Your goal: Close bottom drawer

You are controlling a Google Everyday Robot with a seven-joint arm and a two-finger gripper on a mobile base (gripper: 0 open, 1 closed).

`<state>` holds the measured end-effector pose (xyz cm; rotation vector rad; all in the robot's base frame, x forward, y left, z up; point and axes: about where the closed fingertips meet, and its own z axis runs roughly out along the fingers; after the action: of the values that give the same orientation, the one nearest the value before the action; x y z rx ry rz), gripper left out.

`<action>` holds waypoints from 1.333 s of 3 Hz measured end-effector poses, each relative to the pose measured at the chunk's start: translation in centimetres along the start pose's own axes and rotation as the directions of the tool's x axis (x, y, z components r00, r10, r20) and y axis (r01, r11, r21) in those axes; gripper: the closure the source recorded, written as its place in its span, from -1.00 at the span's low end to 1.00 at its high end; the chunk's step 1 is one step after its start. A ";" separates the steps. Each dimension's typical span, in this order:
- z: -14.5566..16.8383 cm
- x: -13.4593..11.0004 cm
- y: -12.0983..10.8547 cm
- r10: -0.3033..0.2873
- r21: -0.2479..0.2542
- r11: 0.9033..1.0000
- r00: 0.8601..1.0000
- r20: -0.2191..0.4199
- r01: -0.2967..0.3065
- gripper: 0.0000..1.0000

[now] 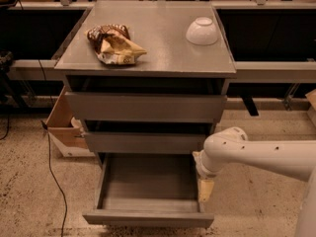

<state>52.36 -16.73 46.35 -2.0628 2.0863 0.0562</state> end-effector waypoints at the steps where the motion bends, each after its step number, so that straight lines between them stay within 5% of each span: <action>1: 5.6 0.3 1.4 0.019 -0.018 1.000 1.000 0.024 -0.019 -1.00; 2: 12.0 0.3 3.7 0.013 -0.044 0.999 0.998 0.066 -0.010 -1.00; 4: 18.6 0.0 4.6 -0.034 -0.022 0.999 0.995 0.098 0.037 -1.00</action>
Offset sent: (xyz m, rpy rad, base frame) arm -0.0345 0.0237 -0.1716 0.1003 0.0640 0.0055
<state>50.07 -13.42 27.61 -2.0663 2.0003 0.1738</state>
